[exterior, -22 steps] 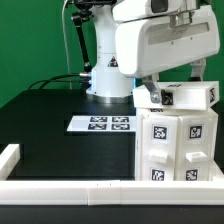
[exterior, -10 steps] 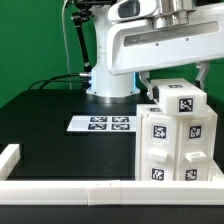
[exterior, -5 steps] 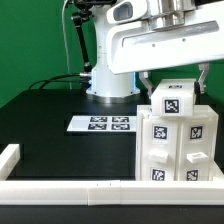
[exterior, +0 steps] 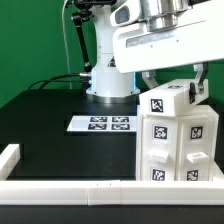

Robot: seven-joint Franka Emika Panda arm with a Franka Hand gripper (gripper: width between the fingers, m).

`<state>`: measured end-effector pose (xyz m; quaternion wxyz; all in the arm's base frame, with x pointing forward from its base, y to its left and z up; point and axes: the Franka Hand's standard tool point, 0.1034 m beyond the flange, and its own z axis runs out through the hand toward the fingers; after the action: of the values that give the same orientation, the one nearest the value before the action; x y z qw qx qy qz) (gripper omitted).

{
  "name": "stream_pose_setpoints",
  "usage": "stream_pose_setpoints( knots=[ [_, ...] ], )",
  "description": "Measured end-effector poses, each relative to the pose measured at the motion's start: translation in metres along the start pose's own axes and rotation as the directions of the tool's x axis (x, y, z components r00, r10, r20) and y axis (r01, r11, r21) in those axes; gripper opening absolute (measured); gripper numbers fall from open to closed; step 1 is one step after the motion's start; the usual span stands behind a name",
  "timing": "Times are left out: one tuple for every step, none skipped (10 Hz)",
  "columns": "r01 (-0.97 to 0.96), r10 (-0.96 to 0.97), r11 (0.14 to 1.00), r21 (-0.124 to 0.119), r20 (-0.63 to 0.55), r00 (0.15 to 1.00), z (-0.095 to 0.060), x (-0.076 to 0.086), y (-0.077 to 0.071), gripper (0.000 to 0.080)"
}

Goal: Assemble cabinet

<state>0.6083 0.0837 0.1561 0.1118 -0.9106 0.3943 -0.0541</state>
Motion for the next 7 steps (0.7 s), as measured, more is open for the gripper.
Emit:
stream_pose_setpoints(
  knots=[
    [-0.093,0.093,0.996,0.006,0.006,0.996,0.0000,0.0000,0.0000,0.0558],
    [-0.180,0.179,0.984,0.010,0.013,0.984,0.0001,0.0001,0.0003,0.0558],
    [-0.243,0.243,0.970,0.013,0.019,0.970,0.0002,-0.0002,0.0001,0.0558],
    [-0.327,0.326,0.945,0.014,0.026,0.945,0.0002,-0.0004,0.0003,0.0558],
    [-0.401,0.400,0.916,0.012,0.029,0.916,0.0003,-0.0006,0.0003,0.0558],
    [-0.468,0.468,0.883,0.011,0.030,0.883,0.0004,-0.0006,0.0001,0.0558],
    [-0.516,0.516,0.856,0.009,0.030,0.856,0.0005,-0.0006,0.0000,0.0558]
  ],
)
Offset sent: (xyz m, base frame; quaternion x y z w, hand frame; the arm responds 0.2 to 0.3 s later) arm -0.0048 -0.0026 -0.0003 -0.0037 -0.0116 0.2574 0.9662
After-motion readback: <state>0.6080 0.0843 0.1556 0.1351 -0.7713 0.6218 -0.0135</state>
